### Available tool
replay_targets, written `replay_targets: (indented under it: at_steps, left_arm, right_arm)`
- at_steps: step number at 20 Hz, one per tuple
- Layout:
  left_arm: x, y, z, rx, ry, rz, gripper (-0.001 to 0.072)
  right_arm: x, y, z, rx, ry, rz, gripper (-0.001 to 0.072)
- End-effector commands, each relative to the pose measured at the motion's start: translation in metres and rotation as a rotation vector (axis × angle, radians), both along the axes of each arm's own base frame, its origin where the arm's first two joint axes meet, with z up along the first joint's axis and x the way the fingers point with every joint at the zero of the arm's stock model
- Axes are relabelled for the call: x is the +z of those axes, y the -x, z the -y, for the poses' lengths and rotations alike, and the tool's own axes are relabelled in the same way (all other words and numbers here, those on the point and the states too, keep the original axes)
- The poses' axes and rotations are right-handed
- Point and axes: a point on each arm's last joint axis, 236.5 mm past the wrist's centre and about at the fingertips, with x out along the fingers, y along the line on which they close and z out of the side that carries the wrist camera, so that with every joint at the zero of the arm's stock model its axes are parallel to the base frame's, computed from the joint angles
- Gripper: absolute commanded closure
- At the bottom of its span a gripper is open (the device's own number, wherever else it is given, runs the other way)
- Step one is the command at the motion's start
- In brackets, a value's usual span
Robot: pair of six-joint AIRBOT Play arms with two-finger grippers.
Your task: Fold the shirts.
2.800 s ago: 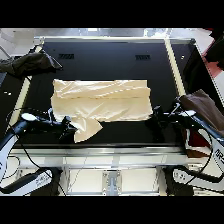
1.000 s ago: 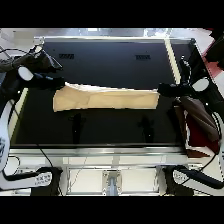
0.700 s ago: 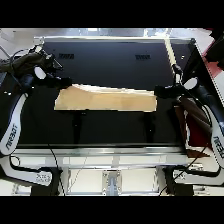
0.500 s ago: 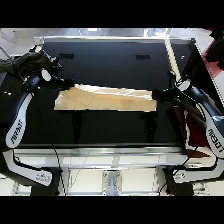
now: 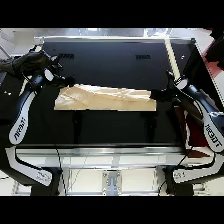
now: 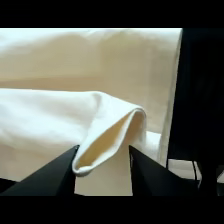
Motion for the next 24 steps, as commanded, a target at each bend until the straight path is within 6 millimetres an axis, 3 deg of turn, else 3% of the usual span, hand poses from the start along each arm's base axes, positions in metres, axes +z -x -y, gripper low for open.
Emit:
replay_targets:
  at_steps: [1, 3, 5, 7, 9, 10, 11, 12, 13, 15, 16, 18, 19, 21, 22, 24]
  left_arm:
    - [0.053, -0.01, 0.0, 0.001, 0.005, 0.106, 0.0214]
    - [0.092, -0.003, 0.001, -0.003, 0.008, 0.167, 0.0214]
    - [0.138, 0.007, 0.0, -0.009, 0.006, 0.246, 0.0215]
    - [0.182, 0.017, -0.001, -0.025, -0.01, 0.341, 0.0215]
    - [0.221, 0.026, -0.001, -0.02, -0.007, 0.425, 0.0215]
    - [0.234, 0.03, -0.001, -0.02, -0.006, 0.457, 0.0215]
    - [0.241, 0.033, 0.0, -0.019, -0.001, 0.473, 0.0215]
    - [0.244, 0.034, 0.002, -0.019, 0.012, 0.477, 0.0215]
    - [0.244, 0.034, 0.003, -0.019, 0.022, 0.475, 0.0214]
    - [0.24, 0.032, 0.006, -0.022, 0.03, 0.467, 0.0215]
    - [0.239, 0.032, 0.007, -0.023, 0.033, 0.463, 0.0215]
    - [0.237, 0.031, 0.007, -0.024, 0.032, 0.46, 0.0215]
    - [0.237, 0.031, 0.007, -0.022, 0.032, 0.461, 0.0214]
    - [0.237, 0.03, 0.003, -0.015, 0.027, 0.463, 0.0215]
    - [0.237, 0.03, 0.003, -0.015, 0.027, 0.464, 0.0214]
    - [0.236, 0.029, 0.003, -0.015, 0.028, 0.463, 0.0215]
  right_arm:
    - [0.056, 0.011, -0.009, 0.081, -0.014, 0.0, 0.0339]
    - [0.11, 0.016, -0.004, 0.106, 0.036, 0.101, 0.0339]
    - [0.166, 0.026, 0.019, 0.099, 0.165, 0.241, 0.0339]
    - [0.237, 0.041, 0.062, 0.006, 0.324, 0.429, 0.0339]
    - [0.313, 0.053, 0.113, -0.237, 0.351, 0.651, 0.03]
    - [0.343, 0.06, 0.136, -0.363, 0.33, 0.746, 0.024]
    - [0.359, 0.065, 0.157, -0.485, 0.294, 0.806, 0.0201]
    - [0.354, 0.068, 0.174, -0.588, 0.233, 0.791, 0.0201]
    - [0.333, 0.067, 0.185, -0.662, 0.174, 0.73, 0.0203]
    - [0.259, 0.056, 0.182, -0.721, 0.017, 0.502, 0.0266]
    - [0.216, 0.052, 0.168, -0.699, -0.054, 0.363, 0.0331]
    - [0.141, 0.059, 0.122, -0.456, -0.144, 0.077, 0.0463]
    - [0.117, 0.067, 0.107, -0.377, -0.187, -0.024, 0.0462]
    - [0.085, 0.068, 0.103, -0.353, -0.217, -0.128, 0.0462]
    - [0.077, 0.059, 0.11, -0.377, -0.208, -0.113, 0.0461]
    - [0.077, 0.033, 0.129, -0.447, -0.181, -0.013, 0.0461]
